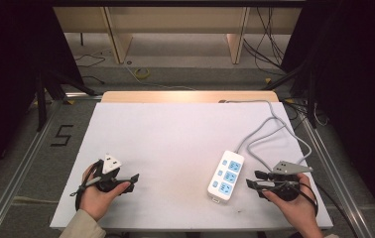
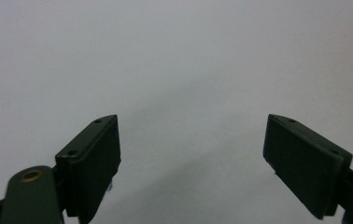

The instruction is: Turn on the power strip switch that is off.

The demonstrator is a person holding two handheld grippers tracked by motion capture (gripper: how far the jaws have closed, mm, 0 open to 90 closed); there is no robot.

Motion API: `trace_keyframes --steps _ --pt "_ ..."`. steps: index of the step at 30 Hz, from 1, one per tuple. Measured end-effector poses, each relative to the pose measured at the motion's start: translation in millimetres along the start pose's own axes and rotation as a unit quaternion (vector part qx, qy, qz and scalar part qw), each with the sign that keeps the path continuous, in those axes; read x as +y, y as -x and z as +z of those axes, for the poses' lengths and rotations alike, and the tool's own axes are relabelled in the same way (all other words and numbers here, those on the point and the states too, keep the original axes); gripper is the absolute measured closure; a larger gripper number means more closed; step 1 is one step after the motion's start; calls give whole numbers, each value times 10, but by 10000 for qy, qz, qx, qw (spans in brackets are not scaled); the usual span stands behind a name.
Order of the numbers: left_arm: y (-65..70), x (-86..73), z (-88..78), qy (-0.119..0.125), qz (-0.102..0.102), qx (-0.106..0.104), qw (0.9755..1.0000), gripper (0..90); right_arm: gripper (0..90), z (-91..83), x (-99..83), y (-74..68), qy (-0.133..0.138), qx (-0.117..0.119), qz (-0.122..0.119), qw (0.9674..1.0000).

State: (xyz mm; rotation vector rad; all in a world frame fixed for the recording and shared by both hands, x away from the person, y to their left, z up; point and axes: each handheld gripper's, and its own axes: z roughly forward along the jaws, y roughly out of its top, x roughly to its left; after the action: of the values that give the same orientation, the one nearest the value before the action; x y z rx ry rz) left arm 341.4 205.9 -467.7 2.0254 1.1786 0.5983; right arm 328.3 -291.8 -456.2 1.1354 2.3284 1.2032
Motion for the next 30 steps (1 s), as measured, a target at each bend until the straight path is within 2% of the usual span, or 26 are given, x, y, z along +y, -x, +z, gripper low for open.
trace_keyframes --steps 8,17,30 --pt "-6 3 3 0 -19 52 10000 189 678 -28 70 -35 -134 -78 -99 9998" --pt "8 22 10 -4 31 41 10000 190 900 -32 161 -81 -530 -227 -327 9978" --pt "19 28 9 8 38 57 10000 193 900 -20 267 -78 -1051 -220 -504 9929"
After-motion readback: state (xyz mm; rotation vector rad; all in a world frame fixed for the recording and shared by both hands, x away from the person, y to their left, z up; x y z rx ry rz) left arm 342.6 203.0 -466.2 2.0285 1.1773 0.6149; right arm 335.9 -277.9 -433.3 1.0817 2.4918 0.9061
